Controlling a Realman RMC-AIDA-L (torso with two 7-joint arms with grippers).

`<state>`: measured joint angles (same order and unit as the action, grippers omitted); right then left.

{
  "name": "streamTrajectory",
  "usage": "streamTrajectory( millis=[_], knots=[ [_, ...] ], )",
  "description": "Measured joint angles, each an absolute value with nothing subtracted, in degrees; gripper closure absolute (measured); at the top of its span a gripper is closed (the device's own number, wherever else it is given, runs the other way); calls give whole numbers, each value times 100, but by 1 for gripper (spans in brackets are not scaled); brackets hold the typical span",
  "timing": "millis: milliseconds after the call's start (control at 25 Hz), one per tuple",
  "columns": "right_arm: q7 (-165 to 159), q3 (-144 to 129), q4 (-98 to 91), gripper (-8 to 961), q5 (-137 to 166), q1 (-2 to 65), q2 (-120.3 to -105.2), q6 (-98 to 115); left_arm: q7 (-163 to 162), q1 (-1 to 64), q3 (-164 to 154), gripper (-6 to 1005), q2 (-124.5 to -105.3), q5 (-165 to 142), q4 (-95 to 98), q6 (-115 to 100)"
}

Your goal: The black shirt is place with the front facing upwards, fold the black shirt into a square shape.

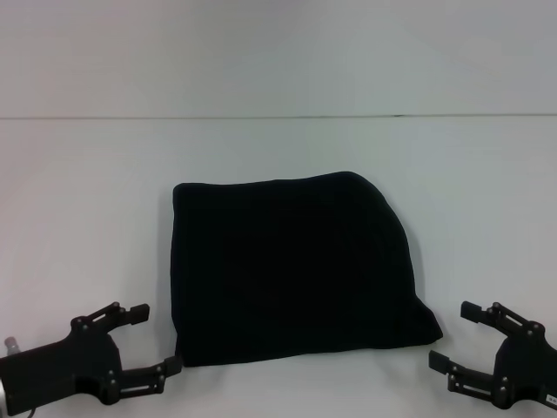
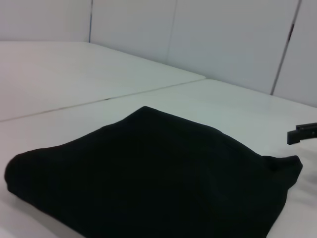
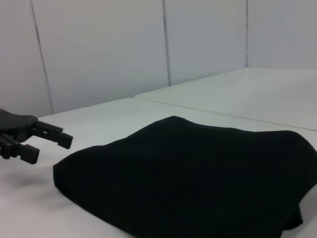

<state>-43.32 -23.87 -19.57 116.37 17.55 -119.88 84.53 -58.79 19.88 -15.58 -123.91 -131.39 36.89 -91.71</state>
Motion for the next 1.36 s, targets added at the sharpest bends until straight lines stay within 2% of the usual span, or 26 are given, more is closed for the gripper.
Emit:
streamTrajectory(
  millis=[1360],
  knots=[
    [-4357,-2257,-1965,7,11626,1796,-11977,8640,-6047,1969,-1591,48,-12402,-13170,3691,-9359]
  ],
)
